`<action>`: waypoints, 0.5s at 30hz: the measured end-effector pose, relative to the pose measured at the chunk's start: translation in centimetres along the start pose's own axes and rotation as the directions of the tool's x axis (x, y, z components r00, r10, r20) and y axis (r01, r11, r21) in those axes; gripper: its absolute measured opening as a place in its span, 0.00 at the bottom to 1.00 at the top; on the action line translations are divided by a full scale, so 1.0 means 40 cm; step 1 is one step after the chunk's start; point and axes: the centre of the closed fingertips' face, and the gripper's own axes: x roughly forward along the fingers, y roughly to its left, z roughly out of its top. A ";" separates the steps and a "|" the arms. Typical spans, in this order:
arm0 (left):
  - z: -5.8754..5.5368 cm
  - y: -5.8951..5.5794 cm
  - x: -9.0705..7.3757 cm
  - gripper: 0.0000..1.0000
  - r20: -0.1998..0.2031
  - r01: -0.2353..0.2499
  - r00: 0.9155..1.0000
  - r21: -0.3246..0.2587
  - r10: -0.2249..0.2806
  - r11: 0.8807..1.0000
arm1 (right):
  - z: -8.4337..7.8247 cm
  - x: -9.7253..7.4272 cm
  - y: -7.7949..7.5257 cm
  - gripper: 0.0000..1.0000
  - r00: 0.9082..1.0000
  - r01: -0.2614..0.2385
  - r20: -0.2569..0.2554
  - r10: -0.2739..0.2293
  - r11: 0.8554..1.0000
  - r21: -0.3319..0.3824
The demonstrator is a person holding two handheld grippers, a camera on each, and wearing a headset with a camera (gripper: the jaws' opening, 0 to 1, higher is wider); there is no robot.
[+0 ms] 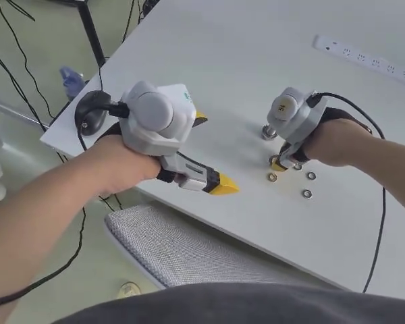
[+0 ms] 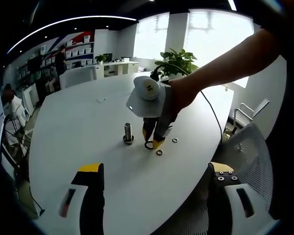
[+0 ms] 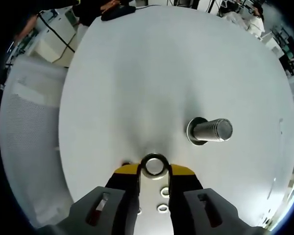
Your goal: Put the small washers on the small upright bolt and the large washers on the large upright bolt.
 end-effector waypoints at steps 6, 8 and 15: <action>0.005 0.003 -0.001 0.87 0.008 -0.001 1.000 0.003 0.001 1.000 | 0.006 -0.022 -0.014 0.21 1.000 -0.012 0.009 0.012 1.000 0.014; 0.005 0.003 -0.001 0.87 0.010 -0.001 1.000 0.009 0.001 1.000 | 0.005 -0.032 -0.012 0.21 1.000 -0.019 0.010 0.019 1.000 0.022; -0.011 0.001 0.005 0.89 -0.007 0.001 1.000 0.007 -0.001 1.000 | 0.007 -0.065 -0.021 0.21 1.000 -0.020 0.024 0.019 0.998 0.054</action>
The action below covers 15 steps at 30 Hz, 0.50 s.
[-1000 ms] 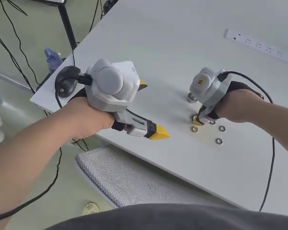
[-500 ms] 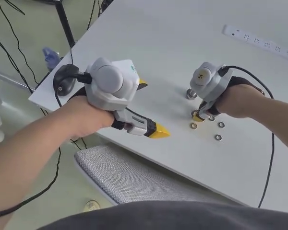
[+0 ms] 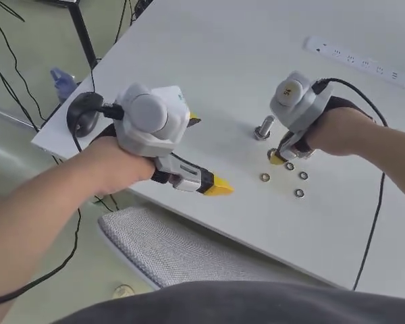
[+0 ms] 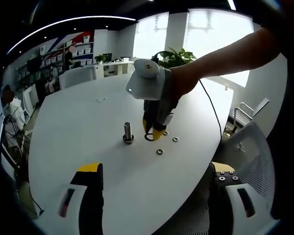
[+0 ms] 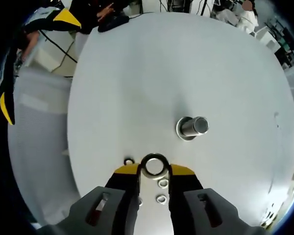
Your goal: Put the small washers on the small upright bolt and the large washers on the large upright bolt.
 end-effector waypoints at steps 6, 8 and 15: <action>-0.003 -0.001 0.006 0.92 -0.005 0.004 1.000 0.009 -0.004 1.000 | 0.013 -0.013 -0.022 0.21 1.000 0.002 0.024 -0.002 1.000 0.015; -0.003 0.000 0.009 0.94 -0.006 0.003 1.000 0.007 -0.003 1.000 | 0.014 -0.025 -0.026 0.21 1.000 0.003 0.025 -0.003 1.000 0.016; -0.007 -0.002 0.013 0.99 -0.013 0.006 1.000 0.003 -0.006 1.000 | 0.016 -0.059 -0.034 0.21 1.000 0.007 0.024 -0.007 1.000 0.016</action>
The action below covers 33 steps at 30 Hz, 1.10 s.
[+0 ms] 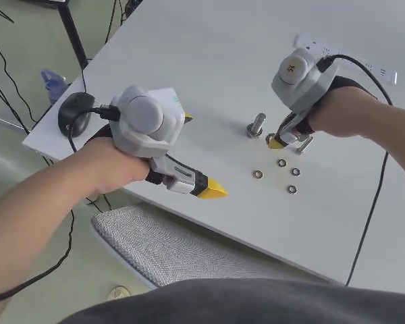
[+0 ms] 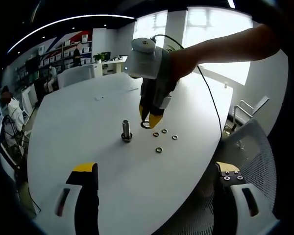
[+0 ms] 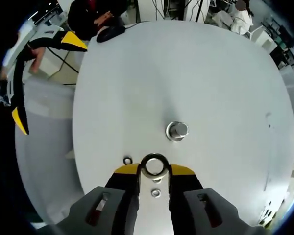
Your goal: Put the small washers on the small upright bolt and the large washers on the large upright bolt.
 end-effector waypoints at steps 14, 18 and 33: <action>0.002 0.014 -0.007 0.99 0.006 -0.013 1.000 -0.016 0.013 1.000 | 0.028 -0.030 -0.016 0.21 1.000 0.012 0.017 -0.011 1.000 -0.008; -0.001 0.011 -0.004 0.99 0.001 -0.011 1.000 -0.014 0.011 1.000 | 0.041 -0.031 -0.025 0.21 1.000 0.016 0.026 -0.016 1.000 -0.011; 0.001 0.018 -0.003 0.98 0.008 -0.004 1.000 -0.020 0.004 1.000 | 0.093 -0.020 -0.061 0.21 0.998 0.028 0.050 -0.028 1.000 -0.004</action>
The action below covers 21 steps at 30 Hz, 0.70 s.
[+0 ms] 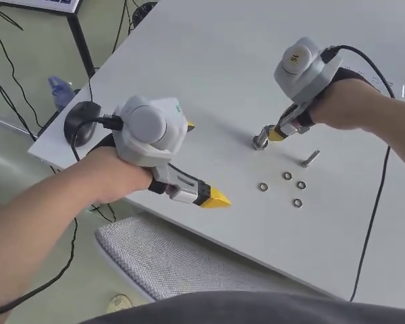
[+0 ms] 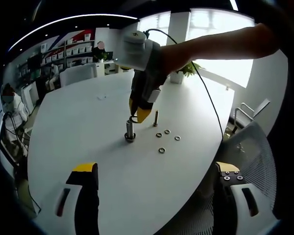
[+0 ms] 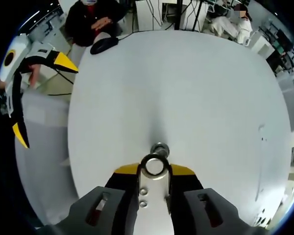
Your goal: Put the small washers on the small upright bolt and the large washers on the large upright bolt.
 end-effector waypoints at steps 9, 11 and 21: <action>-0.004 -0.003 0.001 0.97 -0.006 0.010 1.000 0.000 -0.010 1.000 | 0.015 0.015 -0.012 0.21 1.000 0.003 -0.003 -0.003 1.000 -0.006; -0.006 -0.002 0.001 0.96 -0.009 0.011 1.000 0.003 -0.011 1.000 | 0.016 0.018 -0.012 0.21 1.000 0.000 -0.002 0.000 1.000 -0.009; -0.006 0.008 0.002 0.95 -0.007 0.009 1.000 -0.008 -0.009 1.000 | 0.016 0.040 -0.026 0.21 1.000 -0.004 -0.017 0.004 1.000 -0.016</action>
